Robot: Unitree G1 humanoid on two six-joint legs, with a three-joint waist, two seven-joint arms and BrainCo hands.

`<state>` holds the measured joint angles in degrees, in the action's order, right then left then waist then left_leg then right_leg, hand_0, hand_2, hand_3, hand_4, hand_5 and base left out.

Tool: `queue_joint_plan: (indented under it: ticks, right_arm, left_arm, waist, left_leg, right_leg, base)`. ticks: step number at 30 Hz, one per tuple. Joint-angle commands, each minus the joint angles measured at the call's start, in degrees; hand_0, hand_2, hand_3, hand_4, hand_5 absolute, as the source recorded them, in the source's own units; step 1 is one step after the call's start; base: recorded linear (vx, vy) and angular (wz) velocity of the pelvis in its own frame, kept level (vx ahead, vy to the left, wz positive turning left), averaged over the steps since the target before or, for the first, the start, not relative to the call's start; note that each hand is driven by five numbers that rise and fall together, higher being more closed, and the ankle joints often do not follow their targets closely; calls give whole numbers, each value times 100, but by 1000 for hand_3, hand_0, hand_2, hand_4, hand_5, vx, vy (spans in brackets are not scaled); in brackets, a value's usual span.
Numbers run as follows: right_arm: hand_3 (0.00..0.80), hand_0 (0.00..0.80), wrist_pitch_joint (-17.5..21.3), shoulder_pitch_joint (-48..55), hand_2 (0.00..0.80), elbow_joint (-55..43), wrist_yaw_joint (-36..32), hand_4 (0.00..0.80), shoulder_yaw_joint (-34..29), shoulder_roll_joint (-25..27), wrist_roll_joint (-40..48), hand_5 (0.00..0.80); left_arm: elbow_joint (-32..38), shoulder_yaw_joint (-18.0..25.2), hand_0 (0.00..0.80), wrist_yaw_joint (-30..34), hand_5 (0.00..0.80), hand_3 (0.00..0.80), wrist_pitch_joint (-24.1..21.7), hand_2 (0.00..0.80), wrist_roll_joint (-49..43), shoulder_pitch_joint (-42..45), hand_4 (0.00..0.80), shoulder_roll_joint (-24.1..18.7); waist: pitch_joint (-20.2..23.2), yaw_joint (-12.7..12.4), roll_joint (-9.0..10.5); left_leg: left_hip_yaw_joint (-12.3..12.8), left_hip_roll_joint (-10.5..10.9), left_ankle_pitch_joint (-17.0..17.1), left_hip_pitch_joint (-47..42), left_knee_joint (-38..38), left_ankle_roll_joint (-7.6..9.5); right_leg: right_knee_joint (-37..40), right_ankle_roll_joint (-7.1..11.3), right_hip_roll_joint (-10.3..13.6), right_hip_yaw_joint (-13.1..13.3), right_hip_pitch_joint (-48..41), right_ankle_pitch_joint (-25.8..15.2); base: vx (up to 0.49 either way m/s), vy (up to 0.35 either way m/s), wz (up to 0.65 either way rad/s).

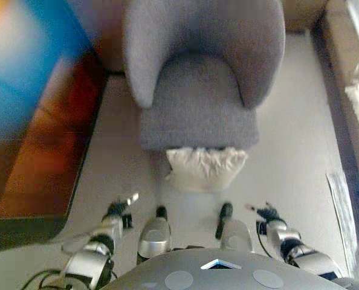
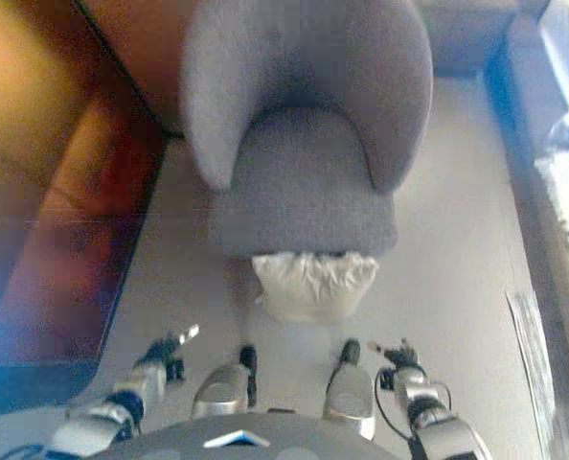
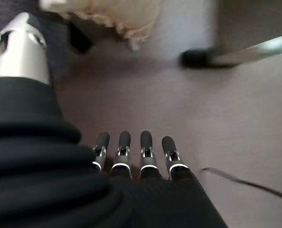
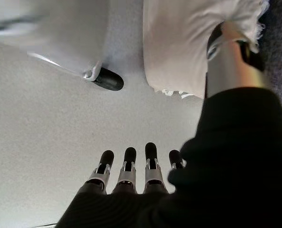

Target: Pick up the cushion and take it to the sofa

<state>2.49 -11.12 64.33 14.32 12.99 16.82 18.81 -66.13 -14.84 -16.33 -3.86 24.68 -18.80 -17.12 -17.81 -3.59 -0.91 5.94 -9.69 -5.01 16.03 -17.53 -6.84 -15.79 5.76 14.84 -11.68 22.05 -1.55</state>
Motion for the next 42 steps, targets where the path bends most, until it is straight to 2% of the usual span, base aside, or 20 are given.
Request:
queue_joint_plan:
  ticks: [1,3,7,13,16,20,22,23,25,27,28,30,34,42]
  right_arm:
    - [0,0,251,-27,0,-580,23,0,138,229,-152,0]
    - [0,0,238,-100,0,-771,103,0,255,303,-230,0]
    - [0,0,451,-406,0,-890,511,0,317,447,4,0]
    - [0,0,595,-1072,0,-1175,1240,0,283,646,-148,0]
    - [0,0,538,-1421,0,-1444,1546,0,325,798,-326,0]
    - [0,0,504,-1763,0,-1727,1820,0,417,964,-409,0]
    - [0,0,1021,-2208,0,-1055,1185,0,151,1407,-383,0]
    - [0,0,1135,-2289,0,-961,1134,0,182,1473,-360,0]
    - [0,0,1039,-2272,0,-1421,1414,0,363,1467,-307,0]
    - [0,0,621,-2086,0,-2381,1748,0,499,1486,-281,0]
    - [0,0,534,-2023,0,-2663,1833,0,522,1465,-307,0]
    - [0,0,556,-1979,0,-2987,1861,0,520,1453,-380,0]
    - [0,0,659,-2338,0,-3043,1740,0,533,1561,-377,0]
    - [0,0,969,-3334,0,-2845,1424,0,685,1787,-6,0]
  left_arm:
    - [286,10,0,-281,0,0,-369,0,338,101,0,-202]
    - [569,-64,0,-396,0,0,-409,0,457,79,0,-247]
    - [740,-56,0,-443,0,0,-668,0,575,-33,0,-255]
    - [1021,-183,0,-199,0,0,-1071,0,876,-391,0,-181]
    - [1262,-245,0,-179,0,0,-1207,0,1198,-609,0,-151]
    - [1532,-309,0,-195,0,0,-1491,0,1503,-796,0,-148]
    - [1482,-291,0,-44,0,0,-1418,0,1816,-1165,0,-411]
    - [1458,-283,0,-11,0,0,-1454,0,1869,-1243,0,-446]
    - [1618,-295,0,-104,0,0,-1644,0,2037,-1298,0,-500]
    - [1993,-248,0,-348,0,0,-1744,0,2304,-1236,0,-523]
    - [2111,-169,0,-420,0,0,-1719,0,2457,-1199,0,-497]
    - [2234,-16,0,-490,0,0,-1794,0,2547,-1161,0,-441]
    - [2264,158,0,-460,0,0,-1857,0,2404,-1380,0,-517]
    - [2203,239,0,-404,0,0,-1946,0,2792,-2107,0,-767]
  waist:
    - [-250,133,85]
    - [-405,163,36]
    - [-608,198,-51]
    - [-953,303,-155]
    - [-1169,391,-222]
    - [-1199,438,-292]
    - [-1199,412,-284]
    - [-1199,412,-275]
    - [-1199,423,-215]
    - [-1199,458,-125]
    - [-1199,471,-84]
    - [-1199,493,-15]
    - [-1199,503,34]
    - [-1199,453,-39]
  left_leg:
    - [-720,-410,364,566,308,-197]
    - [-826,-440,398,822,140,-263]
    - [-854,-638,631,911,488,-398]
    - [-756,-588,730,1359,606,-387]
    - [-719,-571,772,1662,533,-363]
    - [-700,-557,837,2093,532,-335]
    - [-684,-598,846,2381,410,-342]
    - [-683,-589,843,2484,349,-316]
    - [-689,-567,860,2715,308,-294]
    - [-687,-550,867,2908,310,-282]
    - [-691,-557,873,2978,322,-285]
    - [-719,-549,880,3125,320,-264]
    - [-771,-538,900,3426,278,-258]
    - [-986,-394,846,4226,-91,-223]
  right_leg:
    - [353,756,1117,310,-84,-441]
    - [249,770,1064,471,219,-392]
    - [98,840,962,462,641,-278]
    - [-110,830,936,609,1455,-399]
    - [-189,810,889,711,1805,-453]
    - [-216,803,847,783,2282,-528]
    - [-284,818,835,781,2546,-579]
    - [-324,810,848,765,2641,-592]
    - [-334,800,842,721,2839,-646]
    - [-318,776,810,678,3013,-691]
    - [-310,772,786,682,3077,-706]
    - [-331,754,741,690,3221,-721]
    - [-368,730,710,734,3535,-783]
    - [-599,745,752,909,4340,-821]
  base:
    - [-107,-113,5]
    - [-90,-137,0]
    - [-64,-91,-50]
    - [-117,-12,-19]
    - [-113,38,-2]
    - [-52,18,-13]
    - [-36,-44,-4]
    - [0,0,0]
    - [-15,-8,0]
    - [0,0,0]
    - [0,0,0]
    - [0,0,0]
    - [22,19,10]
    - [19,64,11]
